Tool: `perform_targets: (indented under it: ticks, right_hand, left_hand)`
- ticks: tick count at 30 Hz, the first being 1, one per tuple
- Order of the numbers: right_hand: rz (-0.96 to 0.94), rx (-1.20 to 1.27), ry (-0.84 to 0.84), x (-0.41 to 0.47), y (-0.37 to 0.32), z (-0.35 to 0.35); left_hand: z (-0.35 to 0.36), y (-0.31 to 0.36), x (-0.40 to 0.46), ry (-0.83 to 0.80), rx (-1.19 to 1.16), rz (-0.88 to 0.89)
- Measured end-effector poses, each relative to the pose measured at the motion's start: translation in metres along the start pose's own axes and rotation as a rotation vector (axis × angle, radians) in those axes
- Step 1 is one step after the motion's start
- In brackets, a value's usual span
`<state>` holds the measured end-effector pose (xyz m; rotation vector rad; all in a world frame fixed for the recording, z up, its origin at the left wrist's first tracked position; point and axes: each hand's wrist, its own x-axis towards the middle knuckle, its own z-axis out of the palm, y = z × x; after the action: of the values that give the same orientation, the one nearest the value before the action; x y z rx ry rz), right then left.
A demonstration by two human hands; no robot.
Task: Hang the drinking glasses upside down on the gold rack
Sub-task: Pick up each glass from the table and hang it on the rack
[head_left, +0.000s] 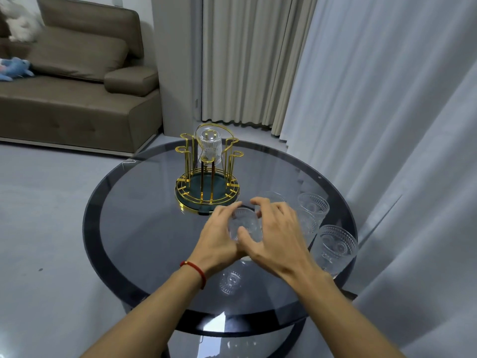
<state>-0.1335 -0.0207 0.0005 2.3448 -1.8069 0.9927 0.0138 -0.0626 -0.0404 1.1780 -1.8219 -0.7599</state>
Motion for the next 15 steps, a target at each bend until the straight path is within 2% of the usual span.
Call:
perform_targets:
  ticks: [2, 4, 7, 9, 12, 14, 15]
  right_hand:
    - [0.065, 0.239, -0.044, 0.003, -0.002, 0.002]
    - [0.159, 0.419, -0.088, 0.006, -0.003, 0.004]
    - [0.286, 0.563, -0.143, 0.015, -0.004, 0.007]
    - [0.354, 0.622, -0.144, 0.023, -0.004, 0.008]
    - [0.420, 0.635, -0.137, 0.034, -0.003, 0.007]
    - [0.469, 0.649, -0.087, 0.042, -0.001, 0.002]
    - [0.479, 0.630, -0.044, 0.045, 0.002, -0.002]
  left_hand:
    - [-0.006, 0.002, 0.004, 0.079, -0.149, -0.097]
    - [-0.013, 0.007, 0.006, 0.122, -0.450, -0.232]
    - [-0.024, 0.009, 0.011, 0.098, -0.832, -0.377]
    - [-0.027, 0.008, 0.012, 0.033, -1.012, -0.385]
    - [-0.031, 0.006, 0.015, -0.029, -1.088, -0.357]
    - [-0.033, 0.000, 0.020, -0.025, -0.988, -0.328]
    - [-0.034, -0.003, 0.023, 0.020, -0.852, -0.312]
